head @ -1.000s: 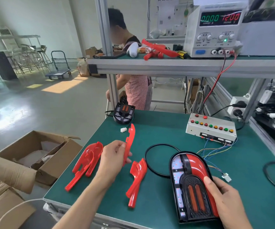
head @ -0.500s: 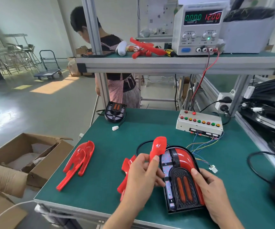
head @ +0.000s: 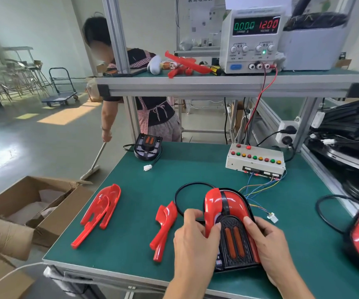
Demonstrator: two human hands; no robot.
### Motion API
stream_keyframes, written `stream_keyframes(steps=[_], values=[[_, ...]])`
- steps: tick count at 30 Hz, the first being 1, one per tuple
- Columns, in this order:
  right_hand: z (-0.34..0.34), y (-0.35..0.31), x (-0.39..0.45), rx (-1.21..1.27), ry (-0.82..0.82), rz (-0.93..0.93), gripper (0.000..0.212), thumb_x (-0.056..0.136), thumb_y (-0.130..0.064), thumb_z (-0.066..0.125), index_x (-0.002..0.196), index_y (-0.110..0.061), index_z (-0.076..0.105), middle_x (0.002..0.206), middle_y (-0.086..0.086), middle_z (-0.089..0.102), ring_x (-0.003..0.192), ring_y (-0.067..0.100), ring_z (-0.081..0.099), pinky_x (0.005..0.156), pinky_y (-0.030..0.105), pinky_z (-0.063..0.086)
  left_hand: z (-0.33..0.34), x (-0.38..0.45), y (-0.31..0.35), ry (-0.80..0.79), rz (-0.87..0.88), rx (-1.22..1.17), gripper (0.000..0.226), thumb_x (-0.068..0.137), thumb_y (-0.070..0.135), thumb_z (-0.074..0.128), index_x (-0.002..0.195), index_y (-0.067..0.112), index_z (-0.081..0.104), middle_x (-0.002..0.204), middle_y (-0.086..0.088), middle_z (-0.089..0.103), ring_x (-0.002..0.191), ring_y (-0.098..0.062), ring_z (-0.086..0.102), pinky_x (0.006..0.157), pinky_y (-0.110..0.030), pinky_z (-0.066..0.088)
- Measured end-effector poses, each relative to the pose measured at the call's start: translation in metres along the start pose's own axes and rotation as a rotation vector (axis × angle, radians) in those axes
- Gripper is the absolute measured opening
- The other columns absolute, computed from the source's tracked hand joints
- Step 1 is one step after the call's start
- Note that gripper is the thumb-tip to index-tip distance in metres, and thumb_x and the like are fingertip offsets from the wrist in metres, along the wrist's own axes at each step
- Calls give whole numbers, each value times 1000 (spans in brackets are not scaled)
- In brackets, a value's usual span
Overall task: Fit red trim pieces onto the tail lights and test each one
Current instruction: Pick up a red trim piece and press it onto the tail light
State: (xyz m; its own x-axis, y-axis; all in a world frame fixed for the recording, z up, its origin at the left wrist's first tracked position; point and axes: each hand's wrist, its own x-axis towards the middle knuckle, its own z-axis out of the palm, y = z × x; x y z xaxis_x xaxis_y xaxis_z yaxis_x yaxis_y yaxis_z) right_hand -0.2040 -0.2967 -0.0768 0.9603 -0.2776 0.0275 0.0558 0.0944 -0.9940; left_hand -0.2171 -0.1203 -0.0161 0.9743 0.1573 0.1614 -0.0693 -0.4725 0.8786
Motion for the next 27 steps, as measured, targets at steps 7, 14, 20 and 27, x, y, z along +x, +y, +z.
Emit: stream_keyframes(steps=[7,14,20,27], values=[[1,-2,0,7,4,-4,33,78,-47,72,97,-20,80,91,14,79,82,30,76,77,47,64,0,4,-3,-25,176,497,36,93,62,43,81,28,41,71,2,65,71,-22,64,61,-37,42],[2,-5,-1,-11,9,-16,29,81,-46,70,95,-23,80,90,11,80,82,29,77,76,43,64,4,7,-9,-36,211,540,44,92,63,41,73,23,40,66,-2,61,65,-24,60,57,-37,36],[1,-5,-1,-1,14,-12,29,82,-45,70,95,-21,80,91,14,79,83,32,77,77,46,64,8,4,-11,-20,240,477,44,90,61,50,71,22,43,60,0,58,60,-25,59,56,-38,40],[0,-4,0,7,23,-2,35,79,-49,72,97,-19,80,92,14,79,86,36,76,75,46,64,13,0,-16,25,345,442,41,91,54,56,68,24,39,51,1,54,48,-25,54,47,-34,33]])
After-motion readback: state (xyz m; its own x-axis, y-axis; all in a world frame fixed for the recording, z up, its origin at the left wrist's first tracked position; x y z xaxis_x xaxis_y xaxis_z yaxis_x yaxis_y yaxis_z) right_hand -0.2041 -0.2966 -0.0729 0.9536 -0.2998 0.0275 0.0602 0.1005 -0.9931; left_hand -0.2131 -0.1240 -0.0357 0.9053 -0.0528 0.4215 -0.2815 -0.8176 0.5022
